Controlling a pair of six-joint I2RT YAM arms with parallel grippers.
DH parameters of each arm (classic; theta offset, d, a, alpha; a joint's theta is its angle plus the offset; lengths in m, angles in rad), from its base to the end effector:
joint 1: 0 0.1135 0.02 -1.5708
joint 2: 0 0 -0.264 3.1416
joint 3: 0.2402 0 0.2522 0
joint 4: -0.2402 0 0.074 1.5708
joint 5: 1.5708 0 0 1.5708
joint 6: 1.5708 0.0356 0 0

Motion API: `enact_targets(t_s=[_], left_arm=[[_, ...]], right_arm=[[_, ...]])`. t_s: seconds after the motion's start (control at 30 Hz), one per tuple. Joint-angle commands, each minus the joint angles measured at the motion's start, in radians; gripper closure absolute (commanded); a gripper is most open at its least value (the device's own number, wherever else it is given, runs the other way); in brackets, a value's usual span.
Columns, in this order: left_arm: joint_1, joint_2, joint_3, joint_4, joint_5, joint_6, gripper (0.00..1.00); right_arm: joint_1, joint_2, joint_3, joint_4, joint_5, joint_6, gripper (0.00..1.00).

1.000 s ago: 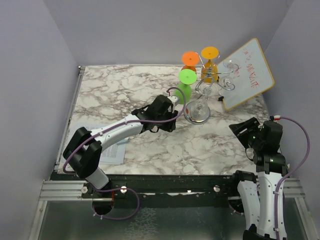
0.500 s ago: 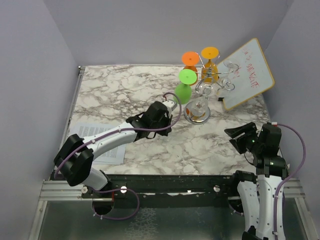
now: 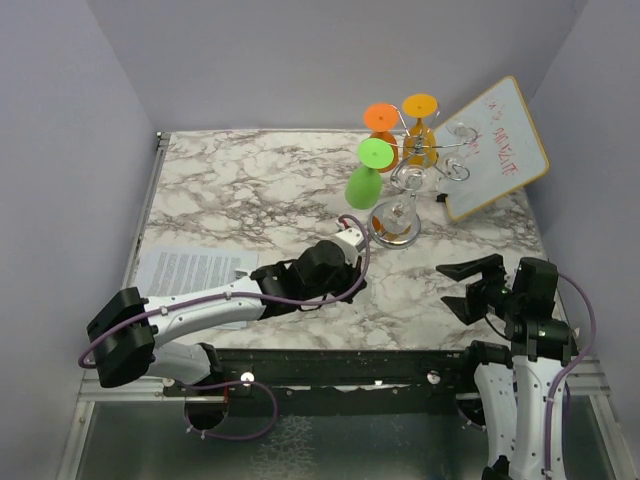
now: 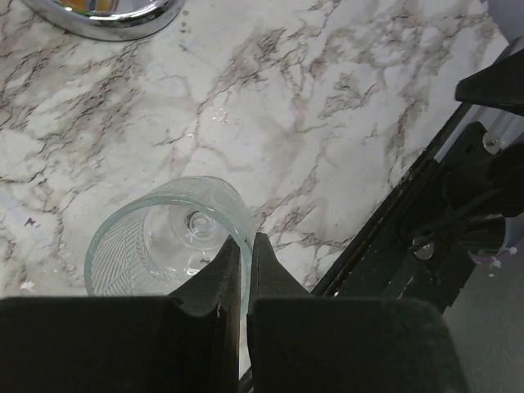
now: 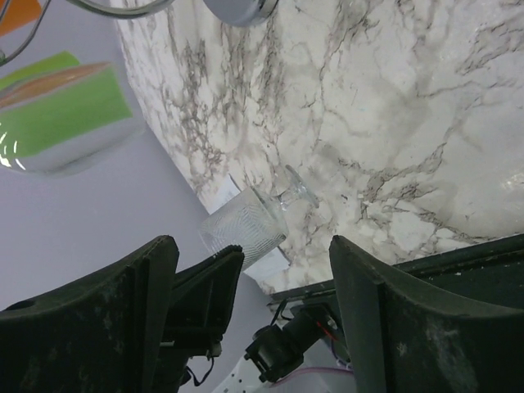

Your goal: Place the wine glass upside down on the wine glass rack

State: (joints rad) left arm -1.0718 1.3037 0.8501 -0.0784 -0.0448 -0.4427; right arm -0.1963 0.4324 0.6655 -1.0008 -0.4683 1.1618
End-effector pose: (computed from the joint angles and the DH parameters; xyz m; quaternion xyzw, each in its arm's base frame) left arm 0.1408 -0.2550 0.2591 0.2580 0.8288 -0.3267 0.3740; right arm 0.0825 0.0000 0.2656 0.4918 0.7537 0.3656 0.2376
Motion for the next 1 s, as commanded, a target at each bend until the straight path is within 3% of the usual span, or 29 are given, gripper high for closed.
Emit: enact_targets(t_s=[0.0, 0.4, 0.97], left_arm=[[-0.068, -0.019, -0.005, 0.193, -0.087, -0.015, 1.00], [-0.173, 0.066, 0.021, 0.357, -0.160, -0.040, 1.00], [-0.185, 0.177, 0.103, 0.442, -0.231, -0.057, 1.00]], right_arm=[[0.003, -0.023, -0.010, -0.029, -0.094, 0.073, 0.18], [0.002, -0.068, 0.033, -0.021, -0.139, 0.166, 0.15], [0.003, 0.016, -0.001, -0.002, -0.164, 0.341, 0.15]])
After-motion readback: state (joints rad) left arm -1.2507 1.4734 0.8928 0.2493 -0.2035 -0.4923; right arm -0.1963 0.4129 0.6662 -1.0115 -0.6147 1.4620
